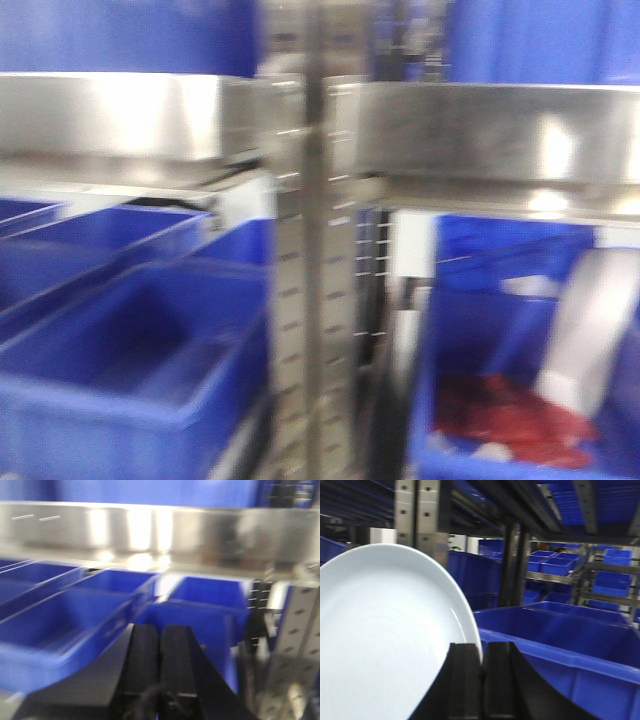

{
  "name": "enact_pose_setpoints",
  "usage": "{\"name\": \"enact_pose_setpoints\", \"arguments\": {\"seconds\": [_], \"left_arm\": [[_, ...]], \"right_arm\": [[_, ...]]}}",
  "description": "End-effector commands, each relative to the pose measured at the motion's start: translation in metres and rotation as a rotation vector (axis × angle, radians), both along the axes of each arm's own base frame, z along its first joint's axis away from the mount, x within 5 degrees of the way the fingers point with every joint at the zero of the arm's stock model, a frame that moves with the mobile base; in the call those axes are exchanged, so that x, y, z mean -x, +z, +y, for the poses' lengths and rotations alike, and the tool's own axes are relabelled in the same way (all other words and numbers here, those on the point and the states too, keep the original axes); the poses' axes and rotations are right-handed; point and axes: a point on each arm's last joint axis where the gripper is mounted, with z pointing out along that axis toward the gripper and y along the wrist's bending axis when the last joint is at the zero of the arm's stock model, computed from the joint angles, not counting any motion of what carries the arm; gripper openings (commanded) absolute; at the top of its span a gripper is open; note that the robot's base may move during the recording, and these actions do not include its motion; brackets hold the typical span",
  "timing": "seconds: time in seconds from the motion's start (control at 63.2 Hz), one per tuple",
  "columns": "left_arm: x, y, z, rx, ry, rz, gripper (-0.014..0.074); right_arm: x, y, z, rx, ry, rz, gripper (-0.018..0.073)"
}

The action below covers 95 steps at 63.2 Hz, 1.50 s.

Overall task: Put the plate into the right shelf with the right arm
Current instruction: 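Move up to the shelf, holding the plate in the right gripper, then lower the plate into the blue bin with the right gripper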

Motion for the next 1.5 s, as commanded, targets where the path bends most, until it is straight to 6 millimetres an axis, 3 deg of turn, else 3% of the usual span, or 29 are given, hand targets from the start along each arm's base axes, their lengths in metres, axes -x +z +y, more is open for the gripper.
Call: {"name": "enact_pose_setpoints", "arguments": {"seconds": [0.0, 1.488], "left_arm": [[0.0003, 0.005, 0.0013, 0.008, 0.014, -0.076, -0.0047], [0.0003, 0.005, 0.0013, 0.008, 0.014, -0.076, -0.0047]], "right_arm": [[0.002, 0.0145, 0.0013, -0.007, 0.011, -0.095, 0.0055], [0.0023, 0.0152, 0.0014, -0.009, 0.013, -0.103, 0.0055]]}}
